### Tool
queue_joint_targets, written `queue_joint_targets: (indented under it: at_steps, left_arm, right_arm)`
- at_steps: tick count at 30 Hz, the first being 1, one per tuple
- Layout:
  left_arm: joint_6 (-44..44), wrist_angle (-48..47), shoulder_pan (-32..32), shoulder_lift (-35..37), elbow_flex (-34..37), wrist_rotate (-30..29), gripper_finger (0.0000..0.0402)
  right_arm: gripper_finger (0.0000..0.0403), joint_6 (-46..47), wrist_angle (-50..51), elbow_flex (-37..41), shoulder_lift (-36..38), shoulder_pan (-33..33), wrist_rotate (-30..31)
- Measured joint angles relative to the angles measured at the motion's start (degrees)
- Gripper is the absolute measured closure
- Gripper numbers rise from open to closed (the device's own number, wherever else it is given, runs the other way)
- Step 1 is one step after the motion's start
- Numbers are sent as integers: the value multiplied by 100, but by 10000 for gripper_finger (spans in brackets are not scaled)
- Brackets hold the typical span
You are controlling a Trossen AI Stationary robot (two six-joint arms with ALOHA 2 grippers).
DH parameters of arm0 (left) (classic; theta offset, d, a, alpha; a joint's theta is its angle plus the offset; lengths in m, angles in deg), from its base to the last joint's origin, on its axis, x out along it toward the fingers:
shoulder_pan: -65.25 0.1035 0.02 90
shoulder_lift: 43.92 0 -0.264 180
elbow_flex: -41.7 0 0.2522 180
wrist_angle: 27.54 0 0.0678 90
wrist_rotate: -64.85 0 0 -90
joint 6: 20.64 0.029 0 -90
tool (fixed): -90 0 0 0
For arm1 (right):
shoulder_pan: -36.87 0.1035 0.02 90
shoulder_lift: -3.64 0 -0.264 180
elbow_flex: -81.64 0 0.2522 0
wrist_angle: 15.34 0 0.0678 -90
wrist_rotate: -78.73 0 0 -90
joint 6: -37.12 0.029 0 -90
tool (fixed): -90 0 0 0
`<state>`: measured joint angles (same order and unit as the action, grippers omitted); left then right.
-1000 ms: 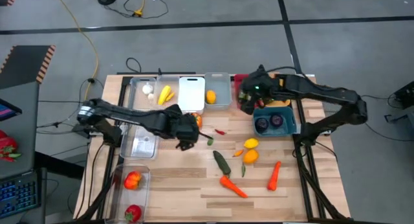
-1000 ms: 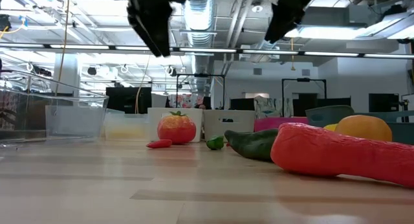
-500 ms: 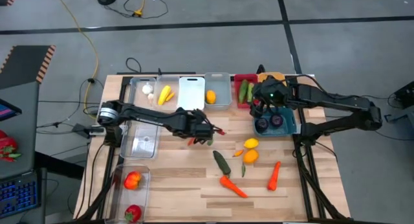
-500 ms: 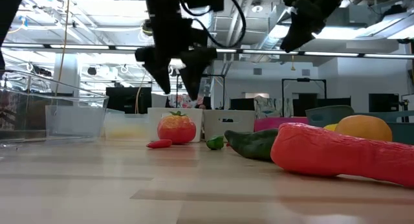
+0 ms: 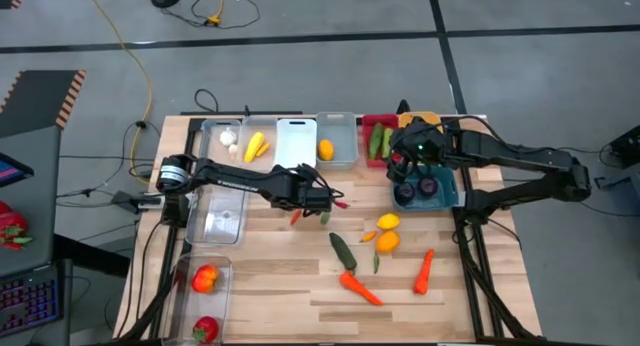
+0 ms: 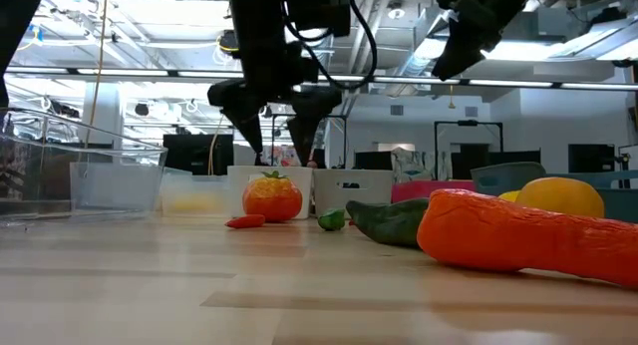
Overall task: Sort produce into baskets
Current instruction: Put the tomato into the bottom big transparent bin
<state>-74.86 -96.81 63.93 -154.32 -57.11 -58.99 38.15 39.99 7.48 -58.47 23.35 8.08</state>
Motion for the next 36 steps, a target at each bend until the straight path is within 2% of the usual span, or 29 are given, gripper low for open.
queue_joint_targets:
  at_steps: [7,22,36]
  left_arm:
    - [-256,-67,-104,-157,15,-73,10]
    - [-348,-138,-103,-977,15,-414,10]
    - [-107,152,-92,-1072,12,-561,10]
  right_arm:
    - [46,-3,15,0,-2,0,0]
    - [46,-16,157,-2,-2,-6,0]
    - [46,-3,146,-2,-2,0,2]
